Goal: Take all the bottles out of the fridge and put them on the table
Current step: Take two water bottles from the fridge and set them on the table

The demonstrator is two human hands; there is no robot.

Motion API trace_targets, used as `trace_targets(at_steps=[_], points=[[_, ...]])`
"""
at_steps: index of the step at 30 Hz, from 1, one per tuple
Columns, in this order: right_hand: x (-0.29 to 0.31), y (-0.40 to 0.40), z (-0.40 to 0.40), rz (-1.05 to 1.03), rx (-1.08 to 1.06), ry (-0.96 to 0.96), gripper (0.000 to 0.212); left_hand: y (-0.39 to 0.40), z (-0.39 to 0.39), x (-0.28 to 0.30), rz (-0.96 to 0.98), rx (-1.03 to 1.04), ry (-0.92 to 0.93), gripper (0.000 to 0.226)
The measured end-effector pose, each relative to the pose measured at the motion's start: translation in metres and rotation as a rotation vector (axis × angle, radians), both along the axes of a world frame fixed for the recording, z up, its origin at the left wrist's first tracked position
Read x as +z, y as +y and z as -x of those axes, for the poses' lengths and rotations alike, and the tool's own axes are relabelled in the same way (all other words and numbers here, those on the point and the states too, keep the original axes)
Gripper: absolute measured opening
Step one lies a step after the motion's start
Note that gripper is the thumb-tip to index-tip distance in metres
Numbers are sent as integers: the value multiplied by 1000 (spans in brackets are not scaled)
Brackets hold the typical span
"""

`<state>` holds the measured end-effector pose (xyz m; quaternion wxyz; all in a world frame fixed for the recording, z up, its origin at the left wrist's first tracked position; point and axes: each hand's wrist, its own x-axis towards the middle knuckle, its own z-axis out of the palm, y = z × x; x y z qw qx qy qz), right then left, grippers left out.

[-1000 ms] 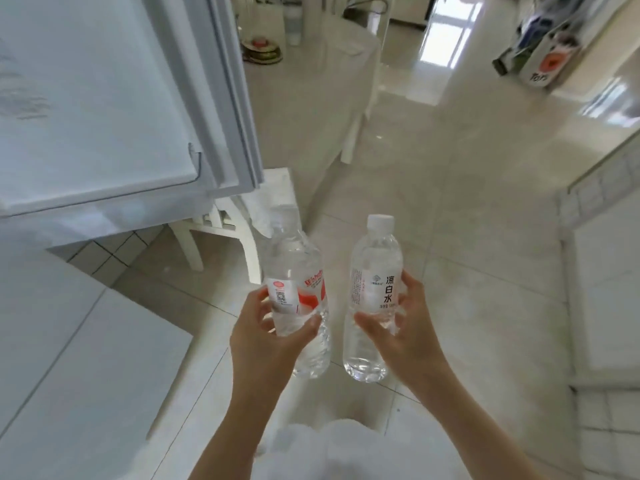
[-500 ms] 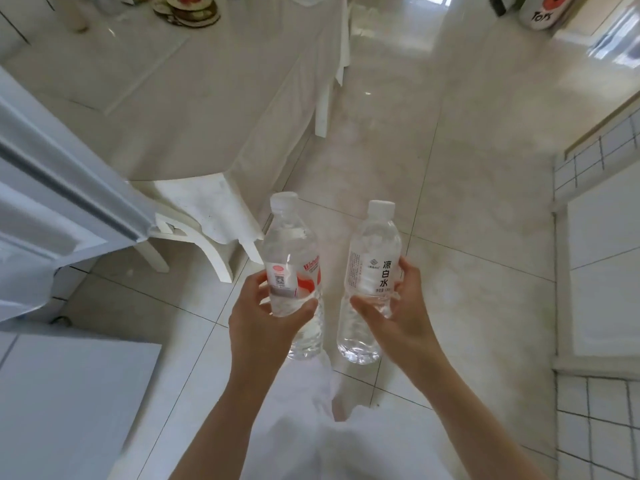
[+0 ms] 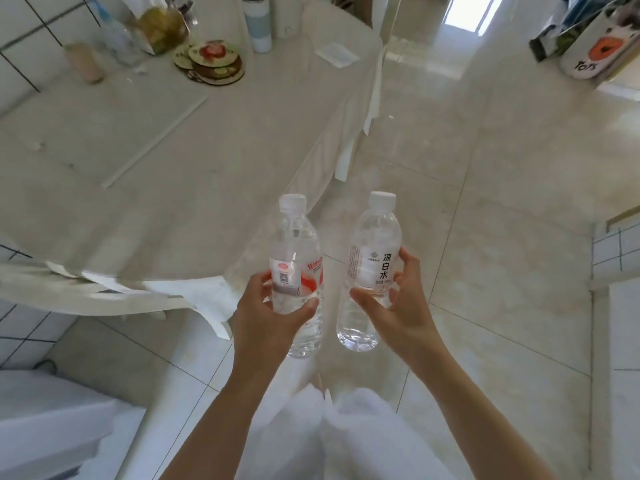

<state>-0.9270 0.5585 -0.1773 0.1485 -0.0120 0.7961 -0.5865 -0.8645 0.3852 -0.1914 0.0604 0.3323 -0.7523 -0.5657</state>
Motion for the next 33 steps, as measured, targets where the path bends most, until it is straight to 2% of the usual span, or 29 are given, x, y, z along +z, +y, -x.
trace_targets(at_steps=[11,22,29,33], points=[[-2,-35,167,-26,136,-39,81,-29,129,-7,94,194,-18,69],[-8,-110,347,-105,552,-28,66,-53,254,2,23,633,-3,65],[-14,-181,392,-122,748,0,64,-91,271,1,40,778,52,67],[-17,-242,398,-109,839,-12,66,-138,272,-3,69,859,98,68]])
